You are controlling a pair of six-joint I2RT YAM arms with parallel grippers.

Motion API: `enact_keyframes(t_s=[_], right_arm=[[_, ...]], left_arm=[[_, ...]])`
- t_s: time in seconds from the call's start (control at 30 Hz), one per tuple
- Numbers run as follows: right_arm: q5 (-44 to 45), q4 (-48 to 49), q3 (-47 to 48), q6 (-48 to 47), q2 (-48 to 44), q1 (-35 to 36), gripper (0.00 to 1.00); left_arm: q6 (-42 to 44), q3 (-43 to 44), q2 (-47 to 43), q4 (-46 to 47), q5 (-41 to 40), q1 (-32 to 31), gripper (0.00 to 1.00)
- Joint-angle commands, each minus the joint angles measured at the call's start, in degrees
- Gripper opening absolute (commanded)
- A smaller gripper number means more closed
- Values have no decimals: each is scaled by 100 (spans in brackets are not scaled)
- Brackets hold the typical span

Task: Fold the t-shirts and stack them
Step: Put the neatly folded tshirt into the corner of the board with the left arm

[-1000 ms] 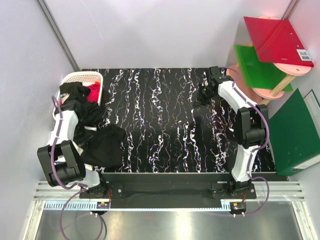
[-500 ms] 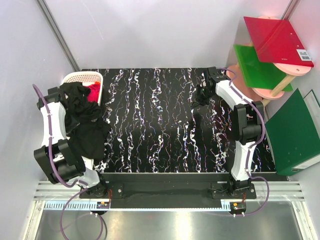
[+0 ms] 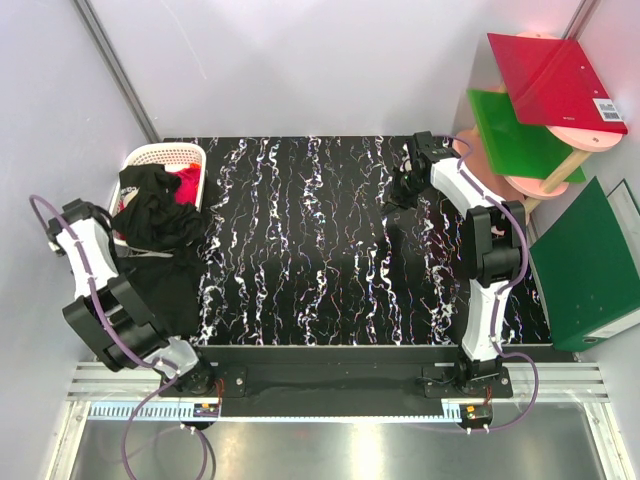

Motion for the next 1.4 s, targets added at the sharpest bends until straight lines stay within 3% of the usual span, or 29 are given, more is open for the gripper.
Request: enact_keyframes(t_s=[0.0, 0.13, 0.43, 0.47, 0.5, 0.53, 0.6, 0.7, 0.8, 0.93, 1.0, 1.03, 1.07, 1.1, 1.17, 1.2, 1.27, 1.3, 1.37], right_arm=[[-152, -34, 251, 31, 79, -52, 0], [-196, -26, 260, 39, 123, -61, 0], [-205, -35, 190, 13, 71, -87, 0], [-196, -34, 190, 13, 62, -70, 0], [-196, -34, 181, 13, 53, -78, 0], [-196, -26, 181, 22, 44, -78, 0], [-196, -34, 163, 22, 27, -69, 0], [-196, -26, 163, 13, 35, -69, 0], [-249, -26, 181, 22, 79, -69, 0], [-328, -34, 251, 40, 158, -69, 0], [-363, -26, 277, 57, 194, -69, 0], [-380, -26, 278, 57, 202, -69, 0], [-398, -34, 278, 57, 211, -69, 0], [-398, -26, 286, 57, 220, -69, 0], [-398, -34, 278, 57, 229, -78, 0], [-407, -26, 278, 66, 237, -69, 0], [-424, -26, 278, 75, 246, -69, 0], [-425, -34, 269, 75, 246, -69, 0], [-433, -26, 260, 84, 246, -78, 0]], left_arm=[[109, 170, 74, 61, -744, 281, 0], [171, 416, 512, 123, -1244, 335, 0], [21, 435, 935, 377, -1019, 466, 0], [12, 426, 961, 386, -931, 493, 7], [21, 374, 988, 412, -869, 519, 37], [12, 364, 962, 421, -833, 528, 52], [3, 390, 831, 456, -842, 519, 99], [-23, 513, 209, 430, -929, 519, 99], [-23, 654, -511, 404, -904, 519, 99], [-14, 733, -1367, 422, -97, 476, 99], [30, 463, -1481, 386, 54, 265, 91], [65, 270, -1569, 482, 507, 256, 80], [65, -141, -1657, 657, 747, 247, 35], [13, -380, -1814, 763, 1315, 230, 2], [-14, -1142, -1982, 1200, 2072, 160, 0], [108, -1443, -2104, 1465, 3129, 98, 0], [109, -2163, -2219, 2096, 3962, -225, 0], [74, -2324, -2290, 2231, 4270, -410, 0], [21, -2474, -2316, 2293, 3994, -1058, 0]])
